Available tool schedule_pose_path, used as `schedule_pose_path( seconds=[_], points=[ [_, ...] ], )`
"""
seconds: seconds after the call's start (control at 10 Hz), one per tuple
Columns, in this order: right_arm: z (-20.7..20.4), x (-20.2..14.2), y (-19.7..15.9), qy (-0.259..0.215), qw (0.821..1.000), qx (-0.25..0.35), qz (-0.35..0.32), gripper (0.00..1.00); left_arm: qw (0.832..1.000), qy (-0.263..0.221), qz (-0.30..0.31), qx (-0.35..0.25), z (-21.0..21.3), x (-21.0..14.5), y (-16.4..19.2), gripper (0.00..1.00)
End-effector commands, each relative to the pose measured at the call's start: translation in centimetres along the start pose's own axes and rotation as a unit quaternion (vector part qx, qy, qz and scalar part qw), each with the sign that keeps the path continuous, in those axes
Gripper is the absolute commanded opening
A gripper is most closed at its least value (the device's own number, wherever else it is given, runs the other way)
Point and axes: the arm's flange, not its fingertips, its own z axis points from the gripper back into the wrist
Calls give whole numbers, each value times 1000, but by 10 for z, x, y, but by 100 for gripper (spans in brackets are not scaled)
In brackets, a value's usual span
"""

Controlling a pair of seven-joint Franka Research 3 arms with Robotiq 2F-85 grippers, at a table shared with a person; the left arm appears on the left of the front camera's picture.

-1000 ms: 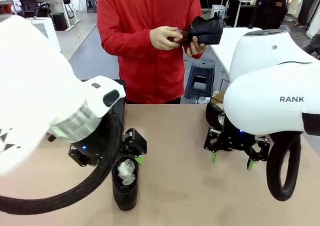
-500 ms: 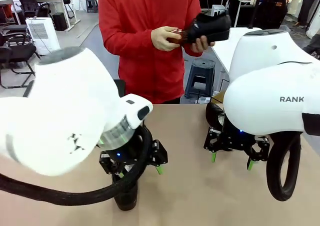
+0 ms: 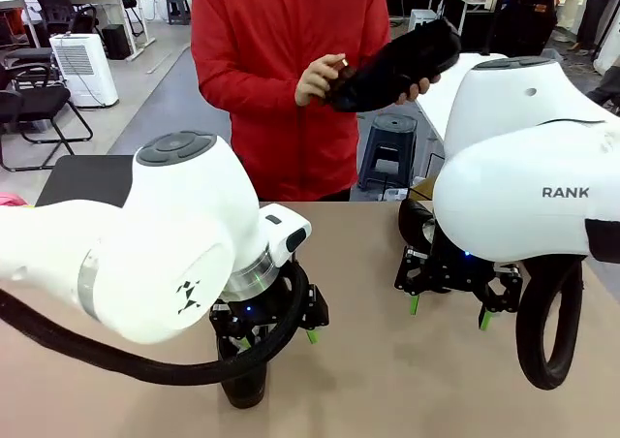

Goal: Organize the shoes by placing them on the stand.
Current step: Place the Shoe from the middle of the table onto the Shoes Stand.

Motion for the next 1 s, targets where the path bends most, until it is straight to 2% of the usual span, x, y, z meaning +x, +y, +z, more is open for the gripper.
schedule_pose_path(
  seconds=[0.0, 0.3, 0.6, 0.7, 0.8, 0.9],
  points=[
    [2, 1, 0, -1, 1000, 2, 6, 100, 999, -7, 17, 29, -11, 11, -8, 100],
    [2, 1, 0, -1, 1000, 2, 6, 100, 998, -8, 47, 32, -28, 24, -7, 100],
    [2, 1, 0, -1, 1000, 2, 6, 100, 994, -15, 73, 84, -34, 36, -9, 100],
    [2, 1, 0, -1, 1000, 2, 6, 100, 994, -14, 73, 82, -39, 38, -8, 100],
    [2, 1, 0, -1, 1000, 2, 6, 100, 994, -13, 65, 84, -43, 39, -5, 93],
    [2, 1, 0, -1, 1000, 2, 6, 100, 995, -4, 55, 79, -43, 39, -6, 77]
  ],
)
